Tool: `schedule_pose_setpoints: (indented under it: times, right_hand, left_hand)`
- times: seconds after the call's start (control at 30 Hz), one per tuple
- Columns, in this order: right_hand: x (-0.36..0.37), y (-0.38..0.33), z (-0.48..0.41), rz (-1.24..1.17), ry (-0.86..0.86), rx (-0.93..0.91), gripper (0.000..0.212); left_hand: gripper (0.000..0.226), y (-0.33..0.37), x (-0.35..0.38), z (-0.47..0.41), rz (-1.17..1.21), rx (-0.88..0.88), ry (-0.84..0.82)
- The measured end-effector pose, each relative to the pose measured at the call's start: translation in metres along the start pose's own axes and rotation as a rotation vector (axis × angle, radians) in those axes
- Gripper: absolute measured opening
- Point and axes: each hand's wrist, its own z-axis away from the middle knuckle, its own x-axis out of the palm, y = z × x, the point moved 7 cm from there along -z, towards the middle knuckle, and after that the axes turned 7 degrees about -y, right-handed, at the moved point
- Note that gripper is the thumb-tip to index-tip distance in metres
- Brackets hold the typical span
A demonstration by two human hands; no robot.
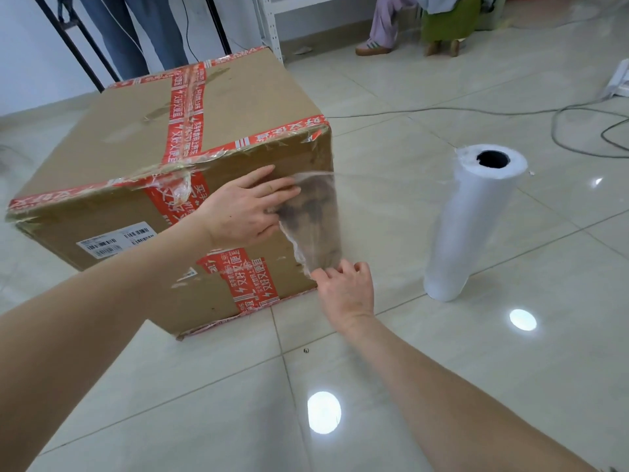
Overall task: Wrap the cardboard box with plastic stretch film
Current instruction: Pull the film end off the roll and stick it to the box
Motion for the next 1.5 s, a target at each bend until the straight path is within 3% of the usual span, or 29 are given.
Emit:
schedule_pose_setpoints:
  times: [0.1,0.17,0.3,0.4,0.5,0.57,0.63,0.7,0.8,0.9,1.0,1.2,1.43,1.5]
  right_hand:
    - [0.007,-0.004,0.0,0.01,0.004,0.085,0.025]
    - [0.01,-0.003,0.001,-0.002,0.07,0.2,0.018]
    - [0.035,0.001,0.001,-0.202,0.111,0.258,0.021]
    - [0.048,0.009,0.008,-0.215,0.09,0.241,0.02]
    - [0.07,0.029,0.017,-0.283,-0.04,0.348,0.021]
    - [0.083,0.047,0.023,-0.473,-0.103,0.528,0.021]
    - [0.093,0.059,0.028,-0.828,-0.067,0.751,0.025]
    - [0.104,0.056,0.03,-1.151,-0.057,0.944,0.04]
    - [0.117,0.03,0.033,-1.628,-0.189,1.187,0.066]
    - [0.123,0.007,0.027,-1.873,-0.436,1.205,0.048]
    - [0.127,0.004,0.021,-1.902,-0.469,1.177,0.011]
    - [0.131,0.014,0.023,-1.747,-0.366,1.195,0.018]
    - [0.147,0.012,0.045,-2.011,-0.397,1.341,0.007]
    - [0.149,0.015,0.045,-2.052,-0.354,1.358,0.017]
  left_hand:
    - [0.022,0.028,-0.006,-0.009,-0.035,0.086,0.142]
    - [0.026,0.06,-0.005,-0.022,-0.023,0.218,0.228]
    - [0.047,0.093,0.042,-0.041,-0.103,0.248,-0.031]
    - [0.019,0.101,0.051,-0.039,-0.071,0.266,-0.044]
    - [0.014,0.1,0.051,-0.038,0.009,0.263,-0.048]
    - [0.016,0.096,0.052,-0.036,0.019,0.229,-0.059]
    - [0.017,0.092,0.054,-0.034,0.036,0.204,-0.052]
    - [0.018,0.091,0.057,-0.031,0.039,0.205,-0.064]
    - [0.02,0.096,0.06,-0.03,0.031,0.248,-0.096]
    - [0.021,0.101,0.063,-0.031,0.04,0.267,-0.119]
    - [0.02,0.102,0.067,-0.029,0.064,0.266,-0.117]
    - [0.021,0.107,0.068,-0.032,0.054,0.279,-0.142]
    - [0.021,0.116,0.063,-0.036,0.098,0.278,-0.132]
    - [0.02,0.116,0.061,-0.035,0.11,0.279,-0.105]
